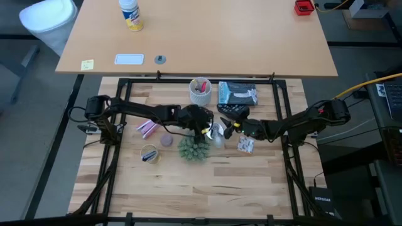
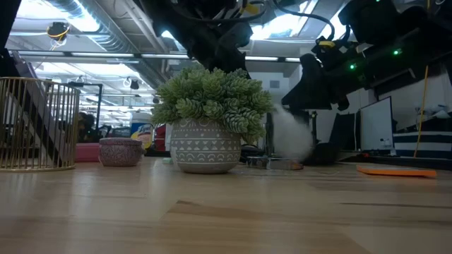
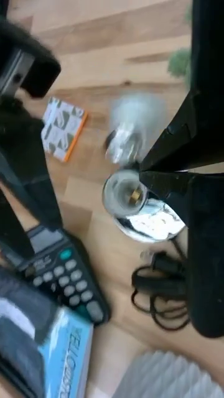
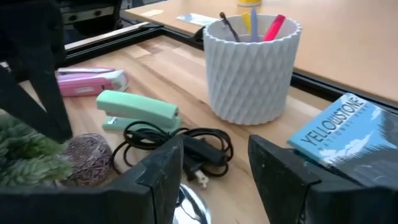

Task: Screw lightbulb
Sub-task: Return to Home Position

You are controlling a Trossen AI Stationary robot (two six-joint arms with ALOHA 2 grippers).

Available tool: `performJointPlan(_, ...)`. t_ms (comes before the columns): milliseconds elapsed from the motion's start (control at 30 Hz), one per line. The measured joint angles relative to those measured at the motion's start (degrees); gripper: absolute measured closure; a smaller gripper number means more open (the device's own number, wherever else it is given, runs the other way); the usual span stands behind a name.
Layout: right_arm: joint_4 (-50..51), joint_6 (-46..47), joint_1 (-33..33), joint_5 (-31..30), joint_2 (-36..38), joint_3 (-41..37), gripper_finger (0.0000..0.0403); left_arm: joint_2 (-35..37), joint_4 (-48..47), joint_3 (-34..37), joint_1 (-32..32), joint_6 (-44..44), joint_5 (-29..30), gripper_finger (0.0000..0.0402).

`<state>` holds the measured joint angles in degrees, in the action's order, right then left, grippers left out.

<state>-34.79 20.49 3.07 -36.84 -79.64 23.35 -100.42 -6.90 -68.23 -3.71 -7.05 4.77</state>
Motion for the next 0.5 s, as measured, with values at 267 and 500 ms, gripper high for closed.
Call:
performJointPlan(267,0.37,0.00,0.22,0.42,0.00,-0.02,0.0217,0.00,0.06,0.00,-0.05,-0.01,1.96,0.0400)
performJointPlan(500,0.90,0.02,0.23,14.69,7.50,-0.08,0.0217,0.99,0.53,0.00,0.00,-0.06,1.90,0.0400)
